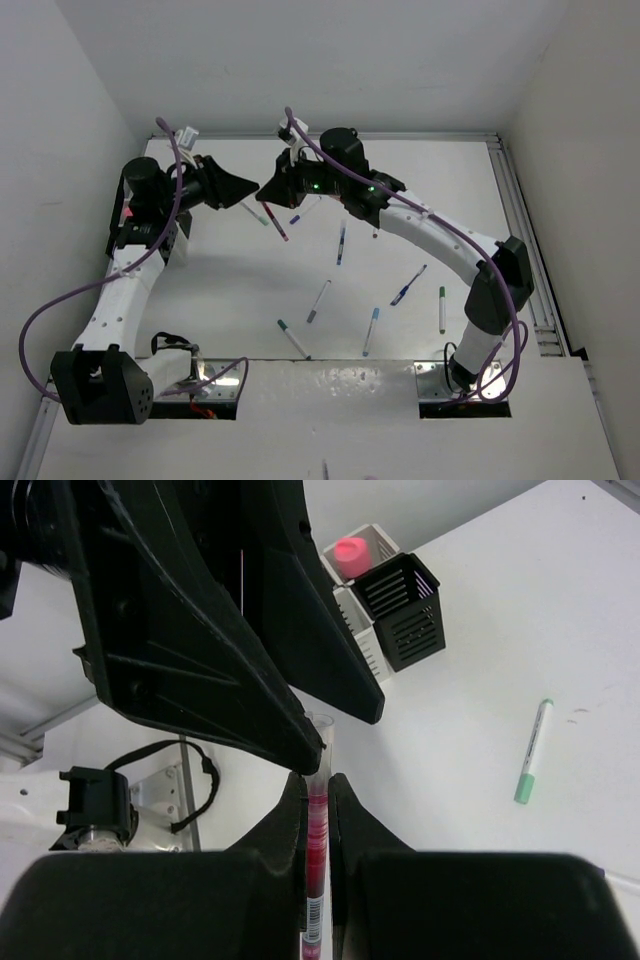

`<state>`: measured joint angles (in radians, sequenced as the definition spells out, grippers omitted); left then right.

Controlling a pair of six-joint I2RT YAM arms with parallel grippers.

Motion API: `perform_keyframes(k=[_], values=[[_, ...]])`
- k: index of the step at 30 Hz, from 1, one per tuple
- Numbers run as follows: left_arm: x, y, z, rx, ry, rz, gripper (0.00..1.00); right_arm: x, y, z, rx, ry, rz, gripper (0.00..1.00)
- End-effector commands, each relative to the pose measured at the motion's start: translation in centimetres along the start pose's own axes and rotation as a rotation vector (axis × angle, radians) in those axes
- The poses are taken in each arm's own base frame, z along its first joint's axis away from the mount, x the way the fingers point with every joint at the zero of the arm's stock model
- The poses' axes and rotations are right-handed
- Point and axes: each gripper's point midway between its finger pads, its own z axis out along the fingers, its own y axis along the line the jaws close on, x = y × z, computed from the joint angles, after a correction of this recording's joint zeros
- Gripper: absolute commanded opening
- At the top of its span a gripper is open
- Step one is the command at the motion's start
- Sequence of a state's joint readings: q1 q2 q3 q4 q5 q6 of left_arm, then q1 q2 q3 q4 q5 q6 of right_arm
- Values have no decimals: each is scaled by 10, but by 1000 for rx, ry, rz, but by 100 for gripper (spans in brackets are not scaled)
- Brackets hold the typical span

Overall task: Sort the stationery into containers
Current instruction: Pick up the pen from the center of the board, then place the pen in the storage box.

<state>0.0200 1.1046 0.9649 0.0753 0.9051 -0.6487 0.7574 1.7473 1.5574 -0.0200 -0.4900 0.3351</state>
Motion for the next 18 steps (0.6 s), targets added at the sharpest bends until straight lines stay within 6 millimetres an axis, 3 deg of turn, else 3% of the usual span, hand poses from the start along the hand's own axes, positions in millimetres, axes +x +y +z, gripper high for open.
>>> perform_keyframes(k=[1, 5, 8, 10, 12, 13, 14, 16, 18], values=[[3, -5, -3, 3, -7, 36, 48, -37, 15, -6, -14, -87, -70, 0], [10, -12, 2, 27, 14, 41, 44, -39, 14, -5, -6, -93, -73, 0], [12, -10, 3, 26, 22, 47, 36, -38, 12, -4, -3, -91, -71, 0], [12, -11, 2, 32, 22, 53, 21, -39, 13, -4, -4, -89, -72, 1], [6, -10, 1, 22, 8, 72, 5, -34, 11, -5, 5, -64, -68, 21], [3, -6, -1, 8, 2, 72, 1, -33, 9, -7, 11, -60, -69, 46], [-5, 4, -6, -30, -18, 77, 0, -30, 7, -9, 20, -47, -67, 56], [-21, 28, -17, -142, -31, 118, 0, -25, -7, -17, 67, -35, -54, 71], [-52, 52, -29, -292, -71, 263, 0, -23, -22, -31, 120, -29, -40, 72]])
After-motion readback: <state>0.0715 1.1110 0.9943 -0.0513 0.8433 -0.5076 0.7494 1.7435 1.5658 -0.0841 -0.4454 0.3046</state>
